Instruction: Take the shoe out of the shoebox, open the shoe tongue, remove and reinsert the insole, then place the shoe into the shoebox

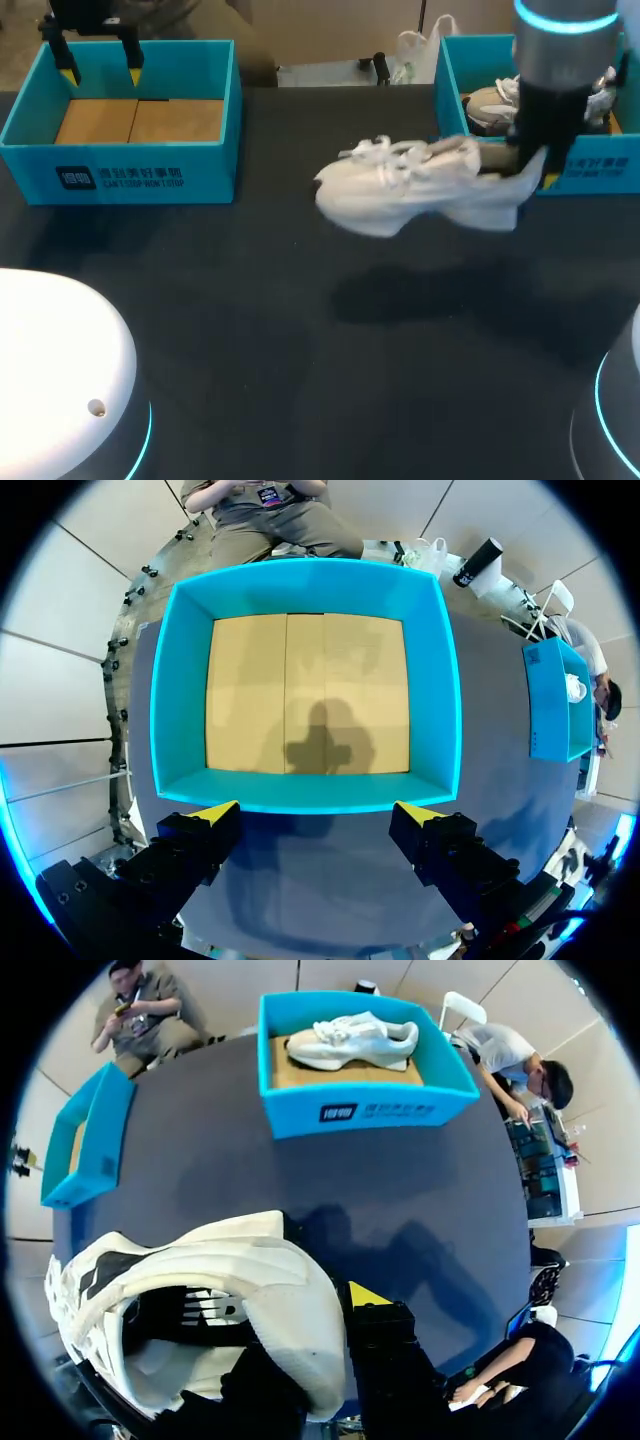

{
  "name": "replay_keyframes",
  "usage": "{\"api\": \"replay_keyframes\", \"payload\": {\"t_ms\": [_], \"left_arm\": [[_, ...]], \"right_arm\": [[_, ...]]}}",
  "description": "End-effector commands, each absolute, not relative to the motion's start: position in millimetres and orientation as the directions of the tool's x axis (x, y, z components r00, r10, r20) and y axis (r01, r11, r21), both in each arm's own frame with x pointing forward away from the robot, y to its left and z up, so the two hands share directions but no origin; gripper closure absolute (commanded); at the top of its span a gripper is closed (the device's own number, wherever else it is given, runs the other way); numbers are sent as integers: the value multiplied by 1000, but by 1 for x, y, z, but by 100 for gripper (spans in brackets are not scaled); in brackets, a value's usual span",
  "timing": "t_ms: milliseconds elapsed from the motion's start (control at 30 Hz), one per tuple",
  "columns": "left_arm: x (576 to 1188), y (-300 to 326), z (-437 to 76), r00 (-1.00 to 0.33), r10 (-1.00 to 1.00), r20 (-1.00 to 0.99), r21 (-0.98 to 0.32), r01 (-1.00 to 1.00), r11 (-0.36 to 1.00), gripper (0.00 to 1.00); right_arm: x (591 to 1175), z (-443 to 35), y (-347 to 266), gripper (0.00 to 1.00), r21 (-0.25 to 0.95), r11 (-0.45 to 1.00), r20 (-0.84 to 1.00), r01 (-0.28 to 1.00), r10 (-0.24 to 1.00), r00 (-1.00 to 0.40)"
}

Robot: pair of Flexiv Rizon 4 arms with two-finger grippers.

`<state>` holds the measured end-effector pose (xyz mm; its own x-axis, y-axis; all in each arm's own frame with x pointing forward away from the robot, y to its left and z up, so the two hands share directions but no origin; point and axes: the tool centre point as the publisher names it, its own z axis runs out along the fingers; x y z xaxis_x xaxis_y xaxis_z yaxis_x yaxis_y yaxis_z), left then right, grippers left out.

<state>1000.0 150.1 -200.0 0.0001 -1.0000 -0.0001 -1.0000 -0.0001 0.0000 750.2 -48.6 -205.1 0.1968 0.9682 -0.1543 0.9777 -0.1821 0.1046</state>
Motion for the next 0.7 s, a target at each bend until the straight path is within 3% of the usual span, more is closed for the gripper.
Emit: {"api": "replay_keyframes", "payload": {"t_ms": [33, 500, 700], "left_arm": [[1000, 150, -200, 0, -1000, 0, 0, -1000, 0, 0], [1000, 150, -200, 0, -1000, 0, 0, -1000, 0, 0], [1000, 150, -200, 0, -1000, 0, 0, -1000, 0, 0]], "right_arm": [[738, -239, -24, 100, 105, -186, -157, 977, 967, 201], [734, -244, -17, 100, 93, -201, -134, 975, 968, 212], [714, -268, 32, 100, 97, -167, -141, 981, 973, 180]]}}
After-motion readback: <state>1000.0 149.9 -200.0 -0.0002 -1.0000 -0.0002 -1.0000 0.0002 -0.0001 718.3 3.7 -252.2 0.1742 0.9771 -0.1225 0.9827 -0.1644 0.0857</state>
